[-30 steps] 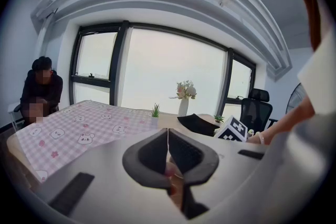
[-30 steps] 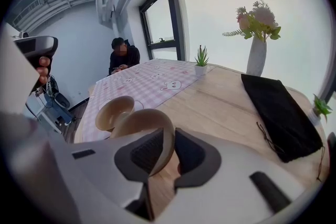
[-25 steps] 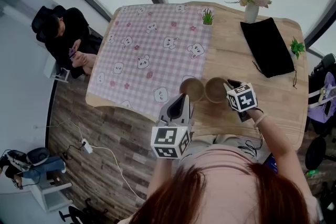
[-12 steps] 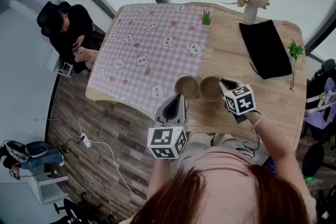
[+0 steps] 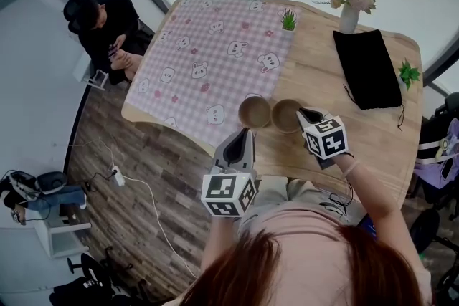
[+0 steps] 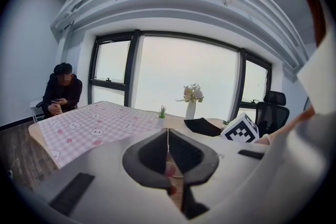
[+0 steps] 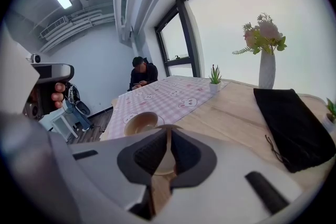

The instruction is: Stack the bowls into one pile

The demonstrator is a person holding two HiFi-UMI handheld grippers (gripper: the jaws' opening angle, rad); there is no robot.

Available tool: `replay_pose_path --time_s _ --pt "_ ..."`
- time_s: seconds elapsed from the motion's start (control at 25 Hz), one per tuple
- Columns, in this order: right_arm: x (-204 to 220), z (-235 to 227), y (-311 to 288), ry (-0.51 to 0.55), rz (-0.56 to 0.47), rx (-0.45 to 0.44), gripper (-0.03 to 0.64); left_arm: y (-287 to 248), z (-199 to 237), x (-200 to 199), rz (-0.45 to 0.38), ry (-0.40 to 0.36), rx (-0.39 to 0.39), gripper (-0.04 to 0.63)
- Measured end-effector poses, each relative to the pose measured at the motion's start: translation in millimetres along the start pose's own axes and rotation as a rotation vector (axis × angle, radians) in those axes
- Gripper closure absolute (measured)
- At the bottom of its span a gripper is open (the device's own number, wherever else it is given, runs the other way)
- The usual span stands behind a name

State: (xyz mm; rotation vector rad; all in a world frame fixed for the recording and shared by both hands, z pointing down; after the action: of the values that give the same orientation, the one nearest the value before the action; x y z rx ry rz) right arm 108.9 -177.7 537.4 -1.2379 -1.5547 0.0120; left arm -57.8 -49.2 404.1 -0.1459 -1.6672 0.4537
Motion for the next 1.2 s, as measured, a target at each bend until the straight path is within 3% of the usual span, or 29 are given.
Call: replay_pose_path --time_s 0.44,1.2 --pt "-1 10 -15 -0.026 -0.007 -0.006 0.592 -10 15 -2 0.003 -0.037 0.046 0.584" --pt "19 84 -59 -0.177 -0.019 0.095 0.581 -20 95 11 0.008 -0.097 0.274 0.584"
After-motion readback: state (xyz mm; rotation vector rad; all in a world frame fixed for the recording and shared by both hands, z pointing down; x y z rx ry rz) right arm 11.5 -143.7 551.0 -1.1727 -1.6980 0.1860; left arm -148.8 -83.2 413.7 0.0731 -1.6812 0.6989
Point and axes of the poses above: the fingertips, and each gripper's own axes: y backward along the fingers, z to its left, x out of its underside, the point moved 7 cm from there along y, backward along the fingers, and after that the axes turned 13 degrees about -y, right-handed, at the moved point
